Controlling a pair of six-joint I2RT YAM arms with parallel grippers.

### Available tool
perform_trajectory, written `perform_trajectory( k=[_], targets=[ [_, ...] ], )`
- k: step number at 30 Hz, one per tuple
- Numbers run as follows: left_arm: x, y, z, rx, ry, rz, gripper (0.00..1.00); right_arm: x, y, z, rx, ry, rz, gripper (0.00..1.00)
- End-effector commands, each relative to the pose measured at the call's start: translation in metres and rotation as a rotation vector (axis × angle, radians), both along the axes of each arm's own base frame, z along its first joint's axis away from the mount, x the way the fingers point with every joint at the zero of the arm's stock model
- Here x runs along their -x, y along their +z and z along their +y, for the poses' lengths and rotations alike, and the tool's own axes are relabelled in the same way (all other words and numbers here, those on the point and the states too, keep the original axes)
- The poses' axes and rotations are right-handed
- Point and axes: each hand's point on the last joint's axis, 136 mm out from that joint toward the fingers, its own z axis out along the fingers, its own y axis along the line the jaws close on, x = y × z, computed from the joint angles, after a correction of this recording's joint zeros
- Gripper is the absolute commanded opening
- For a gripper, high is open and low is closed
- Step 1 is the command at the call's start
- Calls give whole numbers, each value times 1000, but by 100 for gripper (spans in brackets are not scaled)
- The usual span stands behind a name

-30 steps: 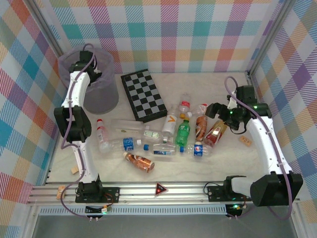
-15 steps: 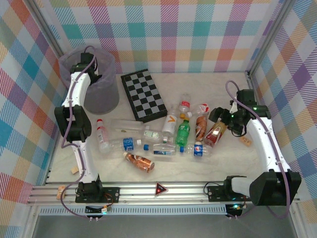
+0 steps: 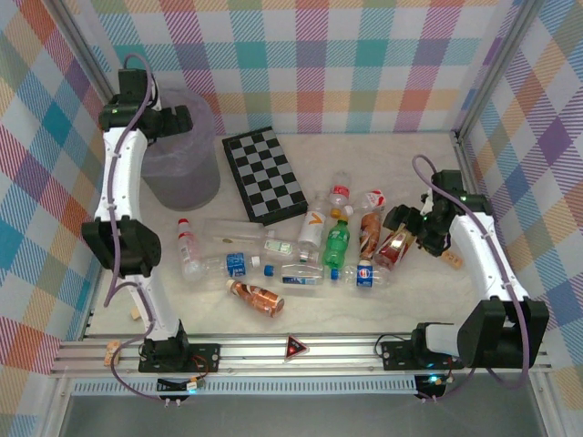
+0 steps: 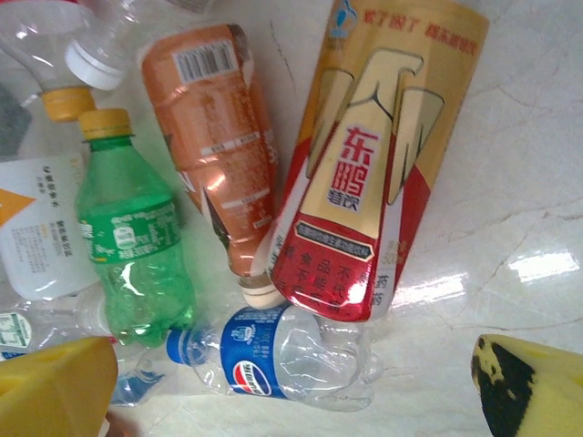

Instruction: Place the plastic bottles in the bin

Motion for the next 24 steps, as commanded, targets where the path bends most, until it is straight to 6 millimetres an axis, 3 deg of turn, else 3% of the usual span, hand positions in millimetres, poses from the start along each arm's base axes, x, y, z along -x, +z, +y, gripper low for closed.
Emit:
perform_trajectory(
  k=[1, 8, 12, 18, 21, 24],
  targets=[
    [15, 24, 0, 7, 8, -44, 100, 13, -8, 1, -19, -16, 35, 99],
    [27, 26, 9, -23, 48, -31, 100, 19, -12, 3, -34, -19, 49, 100],
    [41, 58, 2, 14, 42, -139, 100, 28, -20, 1, -25, -26, 88, 96],
    [79, 93, -8, 55, 34, -207, 100, 39, -38, -3, 0, -30, 146, 89],
    [104, 98, -19, 89, 20, -226, 100, 37, -45, -4, 3, -33, 155, 87],
    [126, 90, -40, 171, -29, -226, 99, 30, -52, 2, -30, -34, 157, 86]
  ],
)
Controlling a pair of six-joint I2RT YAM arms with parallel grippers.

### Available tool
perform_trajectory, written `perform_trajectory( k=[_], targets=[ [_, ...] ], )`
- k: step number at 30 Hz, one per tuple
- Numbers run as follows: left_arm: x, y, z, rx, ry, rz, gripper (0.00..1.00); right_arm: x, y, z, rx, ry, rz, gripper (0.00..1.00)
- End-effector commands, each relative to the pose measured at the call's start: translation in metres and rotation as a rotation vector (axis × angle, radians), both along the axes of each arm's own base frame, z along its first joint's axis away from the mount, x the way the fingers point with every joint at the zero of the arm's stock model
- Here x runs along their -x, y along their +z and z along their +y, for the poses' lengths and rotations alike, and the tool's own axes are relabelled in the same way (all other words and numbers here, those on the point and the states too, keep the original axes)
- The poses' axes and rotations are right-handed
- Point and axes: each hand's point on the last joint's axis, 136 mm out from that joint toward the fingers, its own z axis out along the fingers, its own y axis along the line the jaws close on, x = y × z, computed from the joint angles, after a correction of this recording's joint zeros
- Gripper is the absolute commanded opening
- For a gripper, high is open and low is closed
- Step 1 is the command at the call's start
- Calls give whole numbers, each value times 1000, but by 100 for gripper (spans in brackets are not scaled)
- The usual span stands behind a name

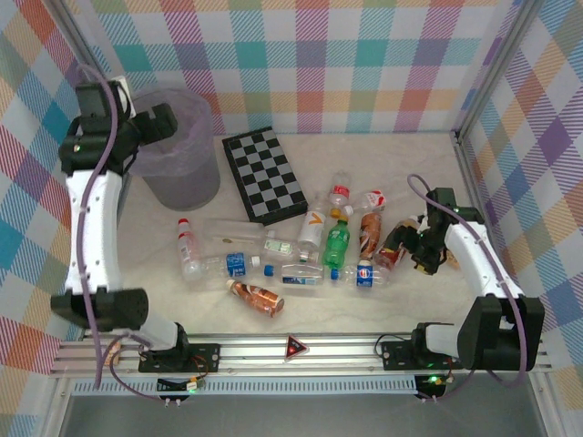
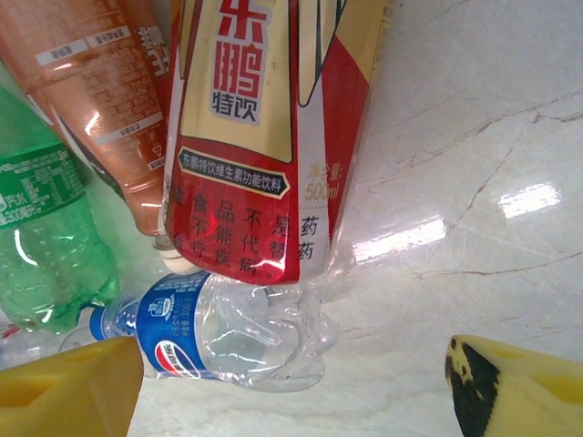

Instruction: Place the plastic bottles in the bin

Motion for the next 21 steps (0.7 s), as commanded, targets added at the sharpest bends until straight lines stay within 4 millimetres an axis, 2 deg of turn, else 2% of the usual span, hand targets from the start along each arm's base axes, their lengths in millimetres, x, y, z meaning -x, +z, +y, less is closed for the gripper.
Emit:
perform_trajectory(
  k=[1, 5, 12, 16, 18, 21],
  targets=[
    [20, -10, -32, 111, -84, 4, 99, -8, -10, 6, -45, -16, 12, 86],
    [44, -31, -66, 228, -164, 29, 99, -21, -21, 16, -118, -32, 6, 86],
    [80, -66, -124, 364, -272, 100, 99, -31, -54, 12, -95, -39, 70, 86],
    [87, -81, -146, 429, -294, 106, 99, -31, -62, 12, -91, -38, 90, 81],
    [87, -87, -156, 470, -315, 112, 99, -30, -60, 12, -89, -34, 89, 76],
    [82, -88, -161, 469, -327, 133, 99, -30, -52, 9, -71, -20, 77, 72]
  ],
)
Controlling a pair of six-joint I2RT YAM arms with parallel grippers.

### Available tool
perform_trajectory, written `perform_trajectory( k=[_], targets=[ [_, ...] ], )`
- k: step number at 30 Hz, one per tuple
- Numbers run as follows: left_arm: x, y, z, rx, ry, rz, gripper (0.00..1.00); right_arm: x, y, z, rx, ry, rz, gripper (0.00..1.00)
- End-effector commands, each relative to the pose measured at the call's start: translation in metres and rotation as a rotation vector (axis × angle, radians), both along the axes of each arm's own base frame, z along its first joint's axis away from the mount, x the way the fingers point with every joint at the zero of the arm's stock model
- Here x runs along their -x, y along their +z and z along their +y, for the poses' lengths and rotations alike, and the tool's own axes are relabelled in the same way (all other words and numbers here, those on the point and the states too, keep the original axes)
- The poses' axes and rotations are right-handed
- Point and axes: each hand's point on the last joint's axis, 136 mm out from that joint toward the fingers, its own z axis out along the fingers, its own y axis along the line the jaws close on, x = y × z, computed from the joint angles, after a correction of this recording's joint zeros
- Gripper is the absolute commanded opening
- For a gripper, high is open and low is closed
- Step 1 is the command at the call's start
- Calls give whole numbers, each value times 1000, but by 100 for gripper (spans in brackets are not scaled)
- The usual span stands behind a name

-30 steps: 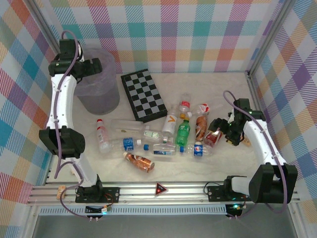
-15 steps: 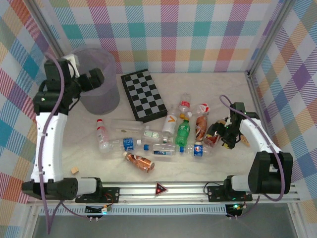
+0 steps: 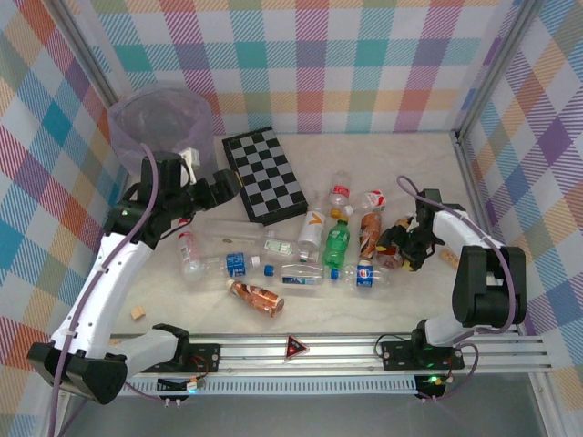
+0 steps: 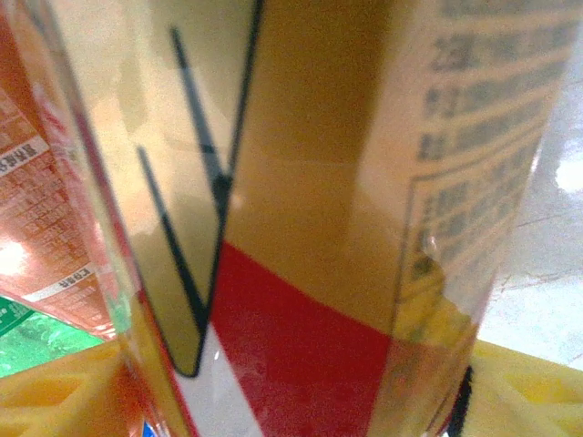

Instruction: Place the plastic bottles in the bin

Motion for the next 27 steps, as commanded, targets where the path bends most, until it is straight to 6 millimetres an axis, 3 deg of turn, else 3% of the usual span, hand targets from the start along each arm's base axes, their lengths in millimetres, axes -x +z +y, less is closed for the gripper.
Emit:
perform_trajectory(
  k=[1, 8, 13, 17, 21, 24, 27],
  targets=[
    [-9, 21, -11, 67, -14, -43, 99, 2, 8, -7, 33, 11, -8, 70],
    [-27, 38, -37, 235, -65, -78, 99, -3, 47, -10, 64, 90, -90, 66],
    [-37, 40, -57, 382, -113, -71, 98, -33, 103, 24, -113, 160, -303, 63],
    [-36, 51, -68, 402, -146, -103, 100, -48, 153, 77, -251, 329, -445, 60],
    [-28, 47, -76, 335, -192, -72, 100, -38, 201, 155, -394, 628, -579, 61],
    [-29, 58, -86, 418, -222, -100, 100, -26, 224, 198, -535, 773, -638, 61],
    [-31, 55, -96, 436, -230, -96, 100, -15, 235, 228, -601, 873, -663, 61]
  ],
)
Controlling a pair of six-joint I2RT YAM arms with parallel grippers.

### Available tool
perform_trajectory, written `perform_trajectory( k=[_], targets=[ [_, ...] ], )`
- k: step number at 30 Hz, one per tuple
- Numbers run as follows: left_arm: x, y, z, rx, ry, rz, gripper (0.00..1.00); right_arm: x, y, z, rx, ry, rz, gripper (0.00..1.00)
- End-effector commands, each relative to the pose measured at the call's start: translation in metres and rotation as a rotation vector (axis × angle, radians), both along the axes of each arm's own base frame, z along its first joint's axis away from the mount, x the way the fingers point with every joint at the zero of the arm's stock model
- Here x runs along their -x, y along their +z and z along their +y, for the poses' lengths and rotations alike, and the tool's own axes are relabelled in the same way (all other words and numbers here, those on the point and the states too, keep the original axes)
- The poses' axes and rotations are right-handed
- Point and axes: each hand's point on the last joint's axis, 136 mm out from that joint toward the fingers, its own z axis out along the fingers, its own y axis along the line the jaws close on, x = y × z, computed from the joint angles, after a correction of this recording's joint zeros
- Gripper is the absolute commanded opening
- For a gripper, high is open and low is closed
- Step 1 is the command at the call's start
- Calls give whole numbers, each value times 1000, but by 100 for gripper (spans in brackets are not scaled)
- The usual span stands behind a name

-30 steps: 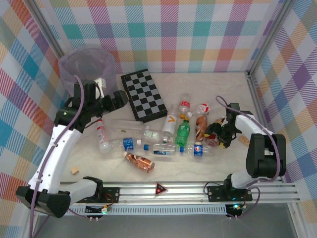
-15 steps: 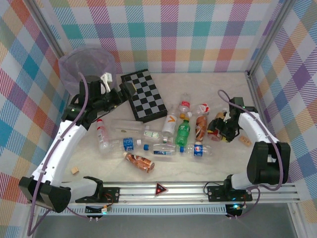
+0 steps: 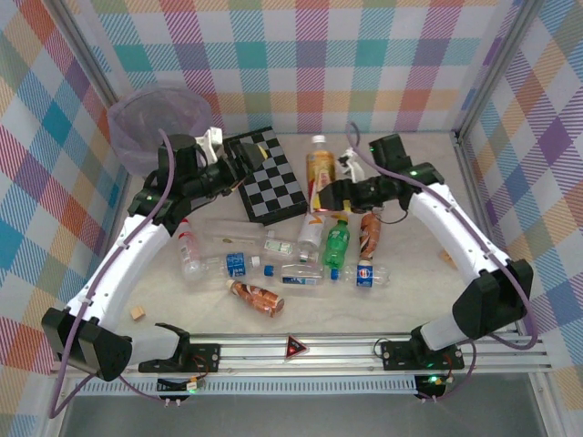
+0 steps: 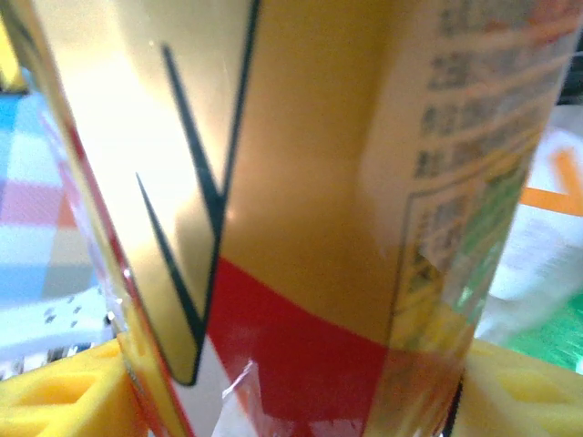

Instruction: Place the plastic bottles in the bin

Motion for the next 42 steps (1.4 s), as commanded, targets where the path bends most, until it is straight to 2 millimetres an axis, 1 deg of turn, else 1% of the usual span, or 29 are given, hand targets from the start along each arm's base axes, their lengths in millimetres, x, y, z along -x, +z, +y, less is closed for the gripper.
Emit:
perform_trajectory(
  k=[1, 4, 5, 7, 10, 12, 14, 18, 22, 23, 26, 29, 30, 32, 35, 37, 38, 39, 42],
  targets=[
    [1, 11, -22, 75, -63, -28, 100, 13, 21, 33, -111, 167, -54, 61],
    [0, 11, -45, 154, -124, -22, 100, 15, 23, 50, -136, 213, -53, 61],
    [-1, 9, -49, 155, -132, -17, 100, 15, 25, 54, -147, 221, -53, 61],
    [0, 1, -61, 134, -151, -3, 100, 14, 28, 60, -169, 229, -60, 61],
    [-1, -13, -73, 127, -167, 34, 99, 12, 32, 64, -188, 234, -68, 61],
    [-3, -20, -78, 125, -172, 54, 93, 13, 32, 65, -191, 239, -69, 61],
    [-5, -23, -81, 135, -175, 58, 86, 13, 31, 65, -190, 240, -67, 61],
    [-9, -24, -84, 139, -165, 56, 68, 13, 28, 64, -182, 236, -65, 62],
    [-11, -24, -84, 135, -157, 56, 56, 11, 24, 64, -170, 225, -66, 65],
    [-11, -24, -84, 133, -158, 56, 54, 9, 24, 63, -167, 220, -69, 67],
    [-14, -23, -84, 126, -154, 53, 53, 7, 26, 61, -162, 209, -79, 74],
    [-20, -17, -79, 112, -146, 38, 53, 2, 35, 48, -161, 167, -109, 92],
    [-24, -14, -75, 104, -138, 32, 53, -2, 41, 38, -163, 133, -125, 100],
    [-33, -3, -62, 84, -119, 4, 53, -8, 53, 19, -165, 69, -154, 99],
    [-53, 21, -29, 27, -59, -58, 53, -13, 56, -13, -108, -38, -169, 100],
    [-69, 42, -3, 6, -7, -106, 52, -13, 48, -30, -59, -91, -149, 99],
    [-77, 48, 13, -10, 26, -110, 53, -12, 43, -38, -40, -116, -132, 99],
    [-86, 59, 31, -16, 66, -128, 52, -10, 36, -42, -28, -133, -112, 100],
    [-112, 79, 85, -53, 206, -169, 52, -2, 15, -55, -1, -187, -42, 99]
  ],
)
